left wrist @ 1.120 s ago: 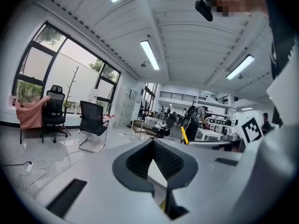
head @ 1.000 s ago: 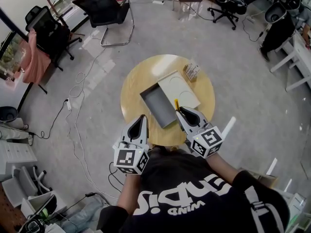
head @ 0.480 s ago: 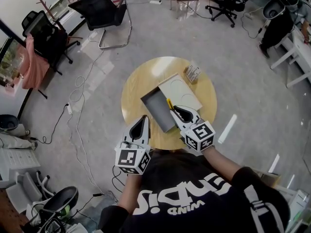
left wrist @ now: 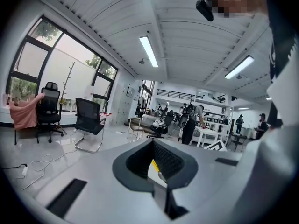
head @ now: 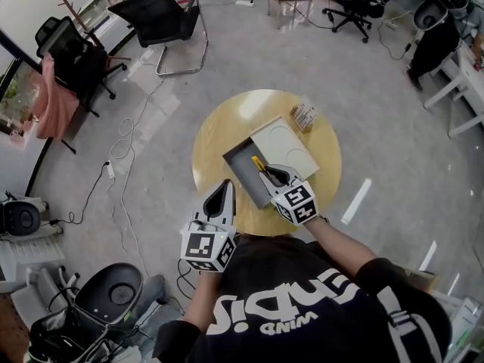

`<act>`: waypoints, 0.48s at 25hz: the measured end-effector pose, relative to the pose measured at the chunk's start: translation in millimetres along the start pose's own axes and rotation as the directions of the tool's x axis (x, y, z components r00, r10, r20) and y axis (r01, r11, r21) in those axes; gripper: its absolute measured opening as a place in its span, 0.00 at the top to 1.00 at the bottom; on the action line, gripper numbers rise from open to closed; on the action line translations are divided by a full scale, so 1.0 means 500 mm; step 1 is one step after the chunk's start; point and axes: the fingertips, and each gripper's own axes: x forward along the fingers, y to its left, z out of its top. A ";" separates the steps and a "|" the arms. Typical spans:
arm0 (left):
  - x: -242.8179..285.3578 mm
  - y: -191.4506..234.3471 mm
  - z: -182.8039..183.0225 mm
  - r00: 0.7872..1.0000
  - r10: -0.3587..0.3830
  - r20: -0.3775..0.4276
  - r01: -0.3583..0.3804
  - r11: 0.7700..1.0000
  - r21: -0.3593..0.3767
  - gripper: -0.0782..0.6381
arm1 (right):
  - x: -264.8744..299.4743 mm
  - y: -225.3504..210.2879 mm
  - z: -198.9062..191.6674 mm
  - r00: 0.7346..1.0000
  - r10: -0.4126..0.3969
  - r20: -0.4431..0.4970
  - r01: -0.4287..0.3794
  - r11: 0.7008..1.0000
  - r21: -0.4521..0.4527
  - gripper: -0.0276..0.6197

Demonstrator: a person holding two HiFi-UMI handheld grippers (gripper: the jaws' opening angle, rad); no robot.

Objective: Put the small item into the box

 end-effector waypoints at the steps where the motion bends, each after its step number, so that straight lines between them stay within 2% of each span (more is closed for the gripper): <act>1: 0.002 0.002 0.000 1.000 0.000 -0.001 0.000 1.000 0.000 0.88 | 0.011 -0.002 -0.011 1.000 -0.001 -0.019 0.001 1.000 -0.008 0.87; 12: 0.011 0.011 -0.006 1.000 0.002 -0.009 -0.002 1.000 -0.007 0.88 | 0.093 -0.003 -0.096 0.984 -0.003 -0.181 -0.011 0.997 -0.077 0.87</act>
